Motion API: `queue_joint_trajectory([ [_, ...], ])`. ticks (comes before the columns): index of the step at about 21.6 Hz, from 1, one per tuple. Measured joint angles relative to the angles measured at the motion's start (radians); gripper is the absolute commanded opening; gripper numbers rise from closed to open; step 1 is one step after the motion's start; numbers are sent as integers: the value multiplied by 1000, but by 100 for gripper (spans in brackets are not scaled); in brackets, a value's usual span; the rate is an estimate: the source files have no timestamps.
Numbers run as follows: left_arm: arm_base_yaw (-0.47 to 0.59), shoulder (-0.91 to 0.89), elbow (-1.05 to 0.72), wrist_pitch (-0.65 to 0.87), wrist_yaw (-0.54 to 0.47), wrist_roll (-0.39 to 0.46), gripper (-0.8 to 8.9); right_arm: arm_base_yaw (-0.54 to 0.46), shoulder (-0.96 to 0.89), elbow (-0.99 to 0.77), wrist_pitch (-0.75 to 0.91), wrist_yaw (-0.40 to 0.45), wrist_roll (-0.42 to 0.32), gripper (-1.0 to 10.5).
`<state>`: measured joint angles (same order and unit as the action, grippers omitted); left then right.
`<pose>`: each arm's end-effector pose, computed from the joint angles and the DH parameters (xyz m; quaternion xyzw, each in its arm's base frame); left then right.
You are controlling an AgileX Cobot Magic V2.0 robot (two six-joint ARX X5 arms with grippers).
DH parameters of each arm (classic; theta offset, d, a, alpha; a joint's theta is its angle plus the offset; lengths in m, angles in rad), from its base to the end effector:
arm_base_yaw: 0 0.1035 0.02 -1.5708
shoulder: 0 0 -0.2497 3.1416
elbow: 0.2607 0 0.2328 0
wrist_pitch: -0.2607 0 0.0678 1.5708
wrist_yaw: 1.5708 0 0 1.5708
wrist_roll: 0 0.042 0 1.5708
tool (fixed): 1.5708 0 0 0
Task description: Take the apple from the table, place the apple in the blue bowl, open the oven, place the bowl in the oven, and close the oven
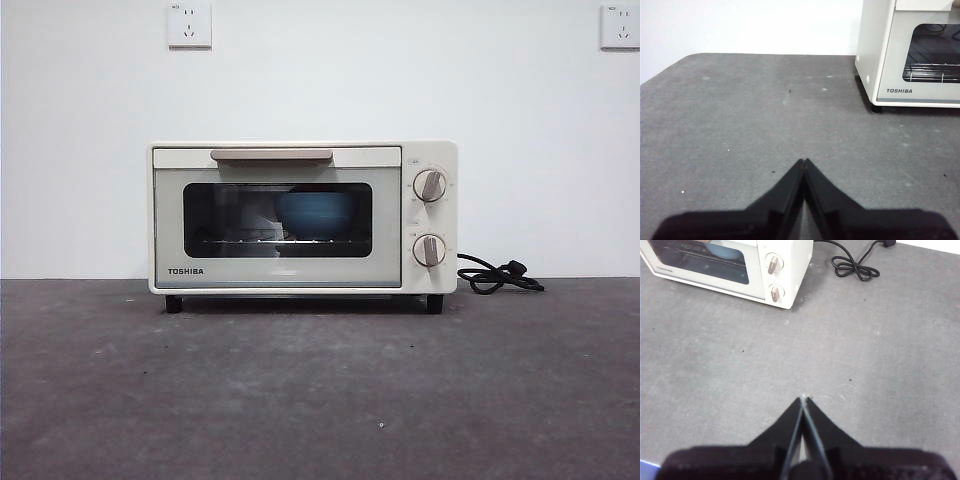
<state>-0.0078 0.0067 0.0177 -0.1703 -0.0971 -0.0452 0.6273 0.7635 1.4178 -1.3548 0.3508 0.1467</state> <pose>0.1028 0.0033 0.1503 -0.0183 0.0784 0.0463 0.9957 0.0599 0.0256 0.3915 -0.0926 0.3116 0.1069 0.9396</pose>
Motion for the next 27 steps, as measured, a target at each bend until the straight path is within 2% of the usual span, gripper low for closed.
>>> queue_joint_trajectory([
  [10,0,2,0,0,0,0,-3,0,0,0,0,5,-1,1],
  [12,0,2,0,0,0,0,-3,-17,0,0,1,69,-34,1],
  [14,0,2,0,0,0,0,-3,-76,-5,-2,46,87,-75,1],
  [17,0,5,0,2,0,0,-3,-211,-53,-78,244,9,-113,1],
  [21,0,5,0,3,0,0,-3,-366,-208,-374,596,-234,-250,1],
  [23,0,6,0,3,0,0,-3,-402,-268,-509,716,-285,-291,1],
  [27,0,6,0,3,0,0,-3,-467,-385,-800,975,-297,-316,1],
])
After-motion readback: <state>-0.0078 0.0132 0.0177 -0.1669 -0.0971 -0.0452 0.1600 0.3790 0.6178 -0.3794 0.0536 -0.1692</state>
